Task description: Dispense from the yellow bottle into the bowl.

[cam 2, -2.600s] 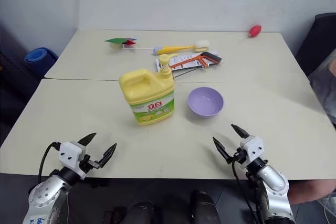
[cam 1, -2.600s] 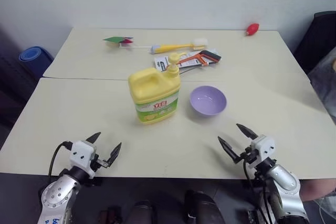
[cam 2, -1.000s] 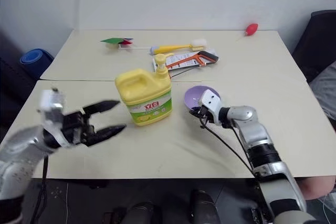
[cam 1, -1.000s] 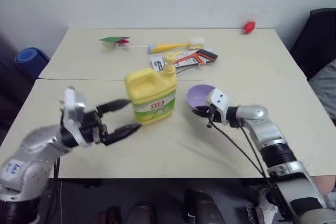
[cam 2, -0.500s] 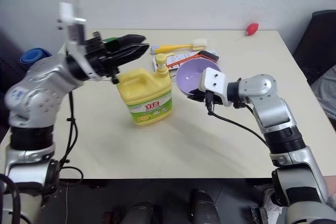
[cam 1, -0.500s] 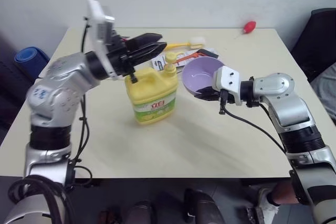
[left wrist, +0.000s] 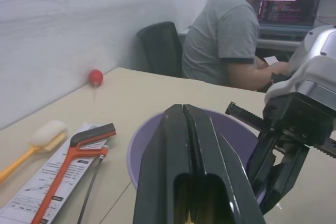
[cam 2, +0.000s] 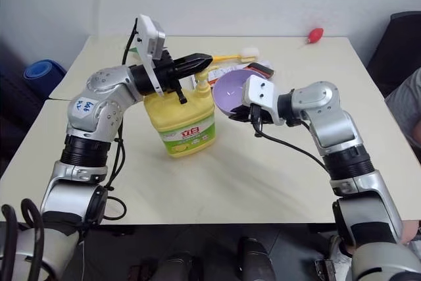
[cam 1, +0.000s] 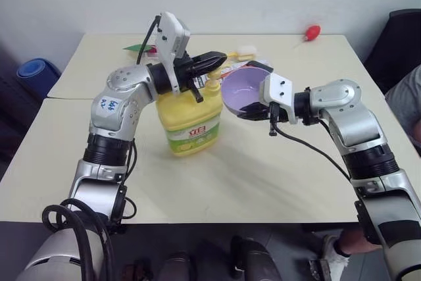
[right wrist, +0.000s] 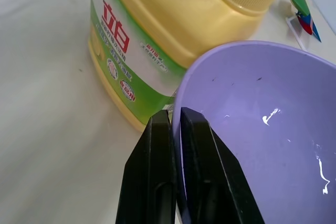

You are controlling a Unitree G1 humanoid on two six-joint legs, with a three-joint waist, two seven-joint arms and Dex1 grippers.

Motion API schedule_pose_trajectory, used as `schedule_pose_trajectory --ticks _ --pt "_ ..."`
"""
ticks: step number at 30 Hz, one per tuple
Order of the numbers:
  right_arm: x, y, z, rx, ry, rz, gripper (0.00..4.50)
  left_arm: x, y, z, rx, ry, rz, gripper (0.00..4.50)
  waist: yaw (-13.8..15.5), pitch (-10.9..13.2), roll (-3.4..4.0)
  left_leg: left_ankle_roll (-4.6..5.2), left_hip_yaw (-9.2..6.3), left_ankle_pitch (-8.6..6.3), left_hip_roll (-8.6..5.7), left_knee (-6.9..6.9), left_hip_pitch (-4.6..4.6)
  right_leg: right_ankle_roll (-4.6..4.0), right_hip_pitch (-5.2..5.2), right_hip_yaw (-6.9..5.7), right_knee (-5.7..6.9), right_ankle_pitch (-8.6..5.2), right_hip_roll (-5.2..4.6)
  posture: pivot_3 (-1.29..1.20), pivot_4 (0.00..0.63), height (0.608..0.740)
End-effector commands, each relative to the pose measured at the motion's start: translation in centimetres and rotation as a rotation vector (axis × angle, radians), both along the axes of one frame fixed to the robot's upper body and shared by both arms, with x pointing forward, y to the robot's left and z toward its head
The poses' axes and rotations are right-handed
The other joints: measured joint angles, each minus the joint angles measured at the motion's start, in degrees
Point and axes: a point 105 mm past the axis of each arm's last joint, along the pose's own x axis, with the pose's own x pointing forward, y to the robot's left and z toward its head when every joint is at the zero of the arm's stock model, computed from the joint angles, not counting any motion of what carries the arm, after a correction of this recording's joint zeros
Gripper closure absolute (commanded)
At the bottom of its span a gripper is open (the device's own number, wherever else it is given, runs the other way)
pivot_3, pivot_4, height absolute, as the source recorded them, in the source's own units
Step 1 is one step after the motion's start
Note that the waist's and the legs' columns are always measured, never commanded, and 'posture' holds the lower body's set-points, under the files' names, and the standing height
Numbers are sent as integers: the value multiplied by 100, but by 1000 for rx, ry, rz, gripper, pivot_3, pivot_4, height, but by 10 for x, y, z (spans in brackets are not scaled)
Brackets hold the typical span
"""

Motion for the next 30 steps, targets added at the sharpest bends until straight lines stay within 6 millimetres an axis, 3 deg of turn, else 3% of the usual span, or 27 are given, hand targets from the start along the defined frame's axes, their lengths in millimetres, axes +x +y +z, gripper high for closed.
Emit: schedule_pose_trajectory --ticks 1,5,17,30 --pt "-1 5 21 38 -46 29 4500 0 4 5 34 -29 20 4485 -2 0 0 0 0 0 0 0 1 0 0 0 0 0 -1 0 150 740" --pt "1 9 28 81 -51 35 4500 4 4 -4 60 0 43 4485 -5 0 0 0 -1 0 0 0 2 0 1 0 2 0 -1 0 150 740" --pt "9 8 40 204 -37 33 4500 9 1 -6 39 43 70 4485 -6 0 0 4 -1 2 -4 2 5 0 3 0 8 0 -9 0 150 740" --pt "16 8 44 271 -23 41 4500 11 2 -42 96 184 91 4485 -13 -1 1 4 -2 2 -4 2 17 1 14 2 10 0 -12 0 150 740"
